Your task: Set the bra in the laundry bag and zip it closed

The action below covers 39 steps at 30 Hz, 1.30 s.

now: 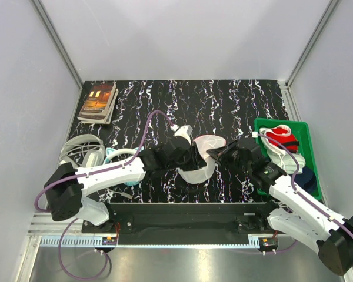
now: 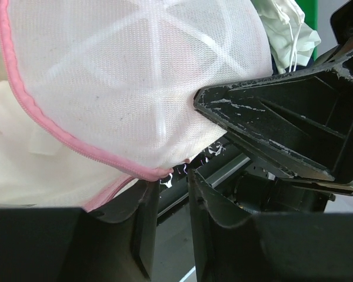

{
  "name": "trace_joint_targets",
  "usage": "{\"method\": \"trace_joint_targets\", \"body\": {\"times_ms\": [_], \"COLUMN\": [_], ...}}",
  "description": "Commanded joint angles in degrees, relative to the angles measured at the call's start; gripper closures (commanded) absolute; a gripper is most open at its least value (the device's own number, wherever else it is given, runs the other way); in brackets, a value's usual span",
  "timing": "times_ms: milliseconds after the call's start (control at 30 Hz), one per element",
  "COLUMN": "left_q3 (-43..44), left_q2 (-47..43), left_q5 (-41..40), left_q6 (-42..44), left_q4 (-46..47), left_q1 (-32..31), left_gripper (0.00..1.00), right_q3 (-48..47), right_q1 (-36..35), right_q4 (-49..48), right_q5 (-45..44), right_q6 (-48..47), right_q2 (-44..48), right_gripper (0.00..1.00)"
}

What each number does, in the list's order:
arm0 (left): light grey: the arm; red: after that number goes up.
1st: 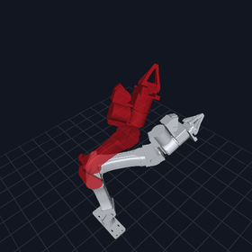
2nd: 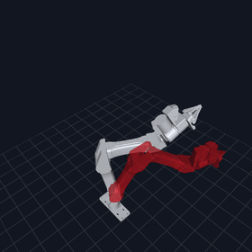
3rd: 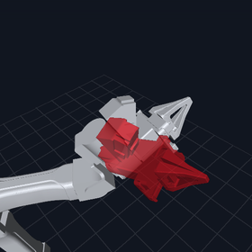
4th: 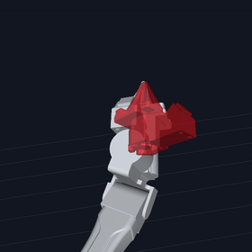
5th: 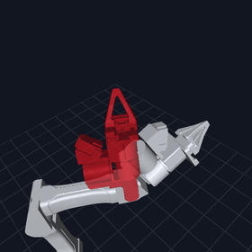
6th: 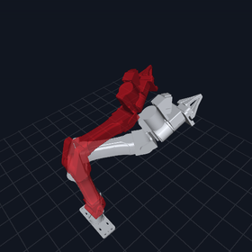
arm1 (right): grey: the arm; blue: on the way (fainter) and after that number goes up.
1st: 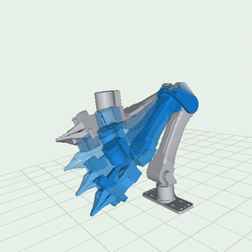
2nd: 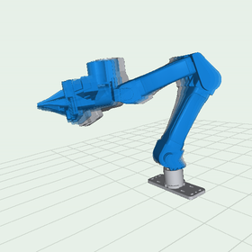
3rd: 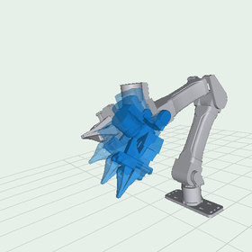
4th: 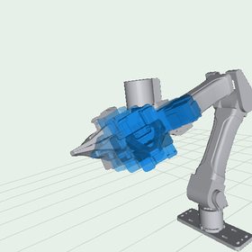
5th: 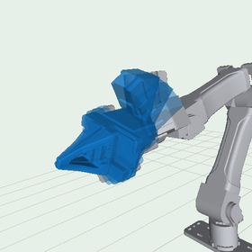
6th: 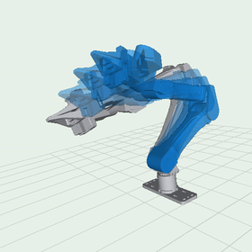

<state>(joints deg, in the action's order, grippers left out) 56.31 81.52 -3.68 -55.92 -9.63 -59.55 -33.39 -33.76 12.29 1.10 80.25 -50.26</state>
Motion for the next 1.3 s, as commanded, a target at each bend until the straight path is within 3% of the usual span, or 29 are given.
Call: {"method": "trace_joint_targets", "body": {"times_ms": [0,367,400,500,533,667,833,1067,1267], "left_q3": [1.52,2.31,2.40,2.57,2.75,2.31,1.25,-0.94,-2.88], "left_q2": [-0.48,1.37,1.45,1.45,1.11,-0.39,-2.67,-6.10,-6.11], "left_q5": [-3.78,-10.46,-11.16,-12.05,-12.22,-11.70,-7.23,-2.12,11.93], "left_q6": [1.16,4.76,4.94,6.17,6.26,7.49,10.56,17.50,20.50], "left_q4": [2.68,1.46,1.28,0.49,-0.47,-1.36,-1.89,-5.48,1.18], "left_q1": [0.57,0.57,0.57,0.66,0.66,0.57,0.57,1.10,2.16], "left_gripper": [0.69,0.69,0.72,0.96,1.00,1.00,1.00,1.00,1.00], "right_q3": [-2.74,-2.82,-2.82,-2.82,-2.74,-2.04,-3.00,-8.18,-17.05], "right_q1": [-0.17,-0.17,-0.17,-0.17,-0.17,-0.17,-0.25,2.37,5.54], "right_q4": [-0.78,-0.61,-0.78,-0.52,-0.26,0.27,1.32,6.25,12.12], "right_q5": [0.57,1.62,1.79,1.88,1.80,1.27,0.40,-0.49,7.86], "right_q6": [-0.27,-0.79,-0.79,-1.15,-1.32,-1.85,-4.22,-18.79,-33.39], "right_q2": [-0.36,0.16,0.25,0.69,0.86,1.74,1.66,-1.59,-10.73], "right_gripper": [1.00,1.00,1.00,1.00,1.00,1.00,1.00,1.00,1.00]}}
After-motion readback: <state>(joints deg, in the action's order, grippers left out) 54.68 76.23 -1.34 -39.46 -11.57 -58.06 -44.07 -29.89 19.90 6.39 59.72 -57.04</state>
